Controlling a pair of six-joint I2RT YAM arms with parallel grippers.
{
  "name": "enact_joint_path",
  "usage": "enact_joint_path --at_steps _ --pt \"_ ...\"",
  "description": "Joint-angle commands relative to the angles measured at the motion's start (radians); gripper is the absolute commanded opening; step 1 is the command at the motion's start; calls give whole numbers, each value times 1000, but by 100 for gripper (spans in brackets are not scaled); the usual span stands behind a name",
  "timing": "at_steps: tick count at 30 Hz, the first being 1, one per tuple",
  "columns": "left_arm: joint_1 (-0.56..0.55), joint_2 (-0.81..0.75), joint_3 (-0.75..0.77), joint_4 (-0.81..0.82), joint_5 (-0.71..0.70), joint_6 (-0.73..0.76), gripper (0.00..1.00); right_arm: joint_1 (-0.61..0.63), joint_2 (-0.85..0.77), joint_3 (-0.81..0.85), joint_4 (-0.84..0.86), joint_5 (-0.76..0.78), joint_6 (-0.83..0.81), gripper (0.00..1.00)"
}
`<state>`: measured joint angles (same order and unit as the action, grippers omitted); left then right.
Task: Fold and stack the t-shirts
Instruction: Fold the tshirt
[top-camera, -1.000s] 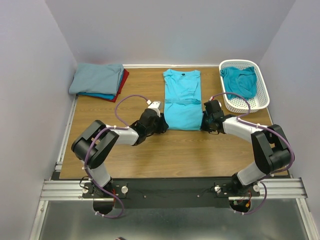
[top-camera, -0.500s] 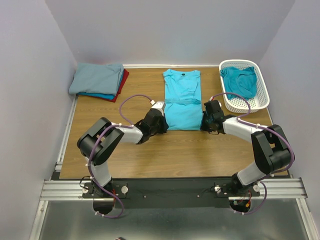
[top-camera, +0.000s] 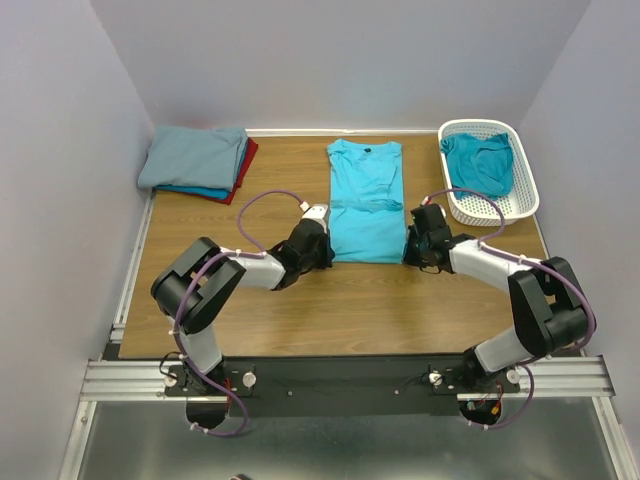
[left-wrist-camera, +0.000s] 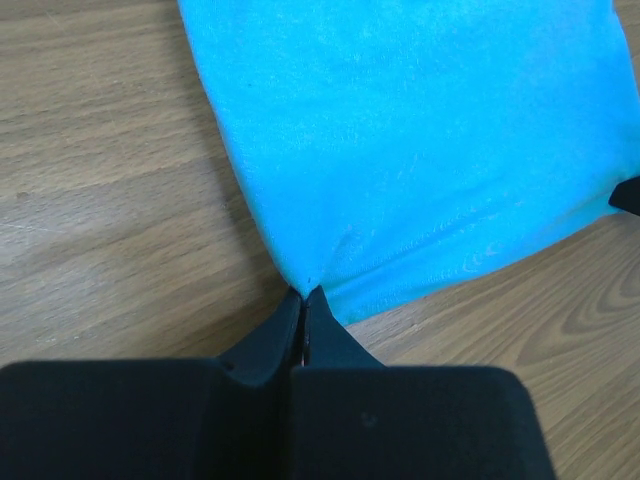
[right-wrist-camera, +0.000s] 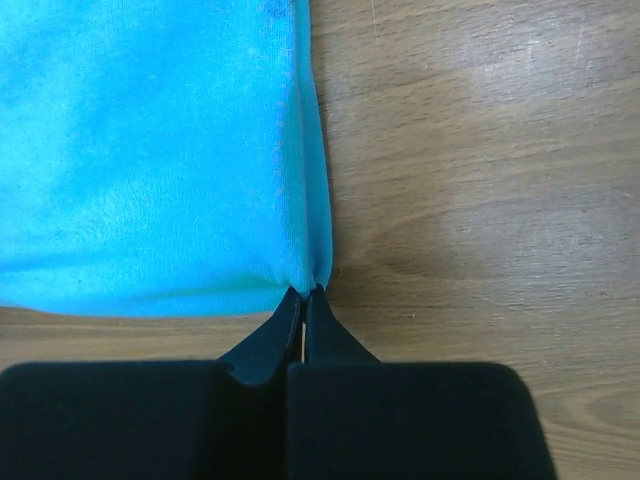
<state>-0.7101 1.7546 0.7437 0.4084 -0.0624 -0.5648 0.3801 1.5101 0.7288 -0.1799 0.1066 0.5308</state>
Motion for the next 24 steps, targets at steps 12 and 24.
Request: enact_joint_path --at_steps 12,24 --pt "-23 -145 -81 -85 -13 11 0 -3 -158 -34 -98 -24 -3 0" --pt "-74 -443 -130 -210 24 -32 0 5 -438 3 -298 -59 14 0"
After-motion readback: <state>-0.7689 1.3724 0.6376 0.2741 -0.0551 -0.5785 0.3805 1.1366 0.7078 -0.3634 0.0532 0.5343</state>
